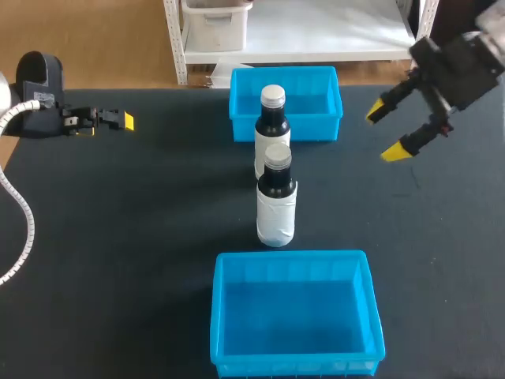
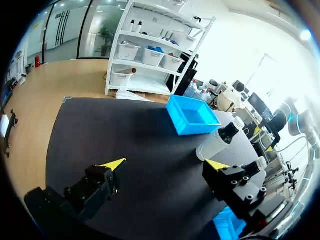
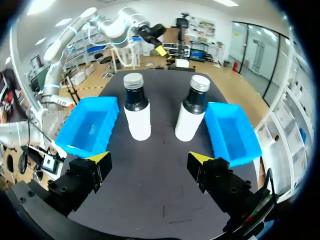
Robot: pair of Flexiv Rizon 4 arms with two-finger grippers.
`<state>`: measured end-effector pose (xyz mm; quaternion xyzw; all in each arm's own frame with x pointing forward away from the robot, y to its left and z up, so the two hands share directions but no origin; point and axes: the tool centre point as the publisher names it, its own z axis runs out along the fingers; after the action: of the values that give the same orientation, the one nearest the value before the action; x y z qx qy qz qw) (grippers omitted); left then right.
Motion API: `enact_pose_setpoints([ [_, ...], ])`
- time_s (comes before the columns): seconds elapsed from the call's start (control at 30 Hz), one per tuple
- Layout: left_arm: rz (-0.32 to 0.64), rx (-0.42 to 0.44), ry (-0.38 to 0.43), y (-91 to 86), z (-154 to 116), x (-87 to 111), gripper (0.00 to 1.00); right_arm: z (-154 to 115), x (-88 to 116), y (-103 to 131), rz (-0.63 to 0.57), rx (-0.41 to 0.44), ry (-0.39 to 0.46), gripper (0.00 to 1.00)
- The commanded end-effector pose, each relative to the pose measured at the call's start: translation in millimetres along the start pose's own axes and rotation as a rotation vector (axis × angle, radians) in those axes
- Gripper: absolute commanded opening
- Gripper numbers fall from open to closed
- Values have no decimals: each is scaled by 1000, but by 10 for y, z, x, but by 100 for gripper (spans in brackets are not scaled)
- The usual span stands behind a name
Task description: Pick up the bottle, and place it in the far bin if it is heavy, or in the near bin if it is light.
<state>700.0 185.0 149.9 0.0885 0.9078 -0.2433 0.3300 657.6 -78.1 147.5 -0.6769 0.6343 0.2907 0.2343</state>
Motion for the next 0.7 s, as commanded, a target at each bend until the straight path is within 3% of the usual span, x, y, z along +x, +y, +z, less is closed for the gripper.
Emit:
enact_pose_setpoints([
  [0.03, 0, 0, 0, 0, 0, 0, 100, 190, -97, -19, 11, -45, 8, 100],
  [0.33, 0, 0, 0, 0, 0, 0, 100, 473, -297, 105, 38, 34, -18, 100],
  [0.7, 0, 0, 0, 0, 0, 0, 100, 775, -442, 150, 31, -4, -103, 100],
])
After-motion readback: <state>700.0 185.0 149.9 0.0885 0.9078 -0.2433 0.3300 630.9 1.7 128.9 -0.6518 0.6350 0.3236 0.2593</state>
